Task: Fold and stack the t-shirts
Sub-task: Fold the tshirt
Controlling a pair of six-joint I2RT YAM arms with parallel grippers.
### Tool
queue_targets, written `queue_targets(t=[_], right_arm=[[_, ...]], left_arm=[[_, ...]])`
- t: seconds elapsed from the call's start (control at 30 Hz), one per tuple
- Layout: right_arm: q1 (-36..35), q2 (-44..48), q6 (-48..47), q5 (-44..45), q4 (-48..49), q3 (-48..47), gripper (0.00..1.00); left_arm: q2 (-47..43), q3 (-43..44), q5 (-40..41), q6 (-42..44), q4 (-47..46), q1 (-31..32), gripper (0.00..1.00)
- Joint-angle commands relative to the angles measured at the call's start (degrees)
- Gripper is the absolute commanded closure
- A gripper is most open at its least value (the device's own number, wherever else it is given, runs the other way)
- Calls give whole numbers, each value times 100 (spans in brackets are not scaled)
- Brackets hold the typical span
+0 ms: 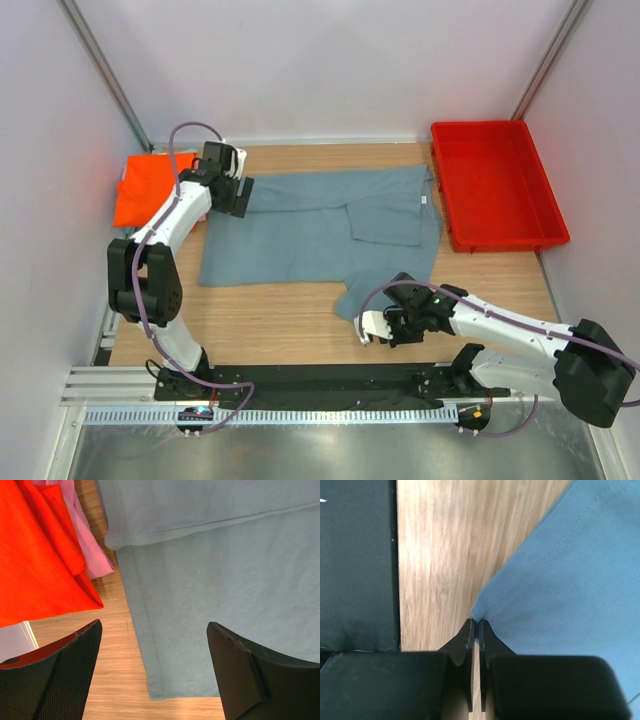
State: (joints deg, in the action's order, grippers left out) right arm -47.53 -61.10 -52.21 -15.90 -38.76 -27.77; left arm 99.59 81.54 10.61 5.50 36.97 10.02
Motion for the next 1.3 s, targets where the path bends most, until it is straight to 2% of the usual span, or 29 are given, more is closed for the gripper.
queue_targets(t=[0.0, 0.07, 0.17, 0.33, 0.4, 0.53, 0.67, 0.87, 1.27], right_arm=[[-28, 124, 140, 403, 80, -53, 96], [-28, 309, 202, 535, 9, -158, 98], [-28, 660, 447, 693, -70, -334, 98], [146, 1021, 817, 834, -35, -422, 99], [252, 1135, 826, 974, 79, -387, 98], [542, 1276, 878, 993, 141, -370, 98], [639, 1373, 905, 966, 176, -343, 99], [648, 1417, 914, 948, 229, -317, 98], [648, 1373, 940, 984, 255, -291, 99]], left_arm=[[-36, -138, 143, 127, -59, -88, 14], [-10, -217, 56, 75, 229, -211, 16], [34, -252, -584, -22, 826, -483, 24], [87, -472, -1209, -22, 1216, -765, 31], [209, -533, -1228, -49, 1286, -808, 35], [254, -753, -1246, -75, 1409, -940, 37], [105, -1087, -1272, 65, 1488, -1204, 42], [52, -1237, -1281, 188, 1523, -1573, 45], [17, -1702, -1544, 276, 1568, -1635, 51]])
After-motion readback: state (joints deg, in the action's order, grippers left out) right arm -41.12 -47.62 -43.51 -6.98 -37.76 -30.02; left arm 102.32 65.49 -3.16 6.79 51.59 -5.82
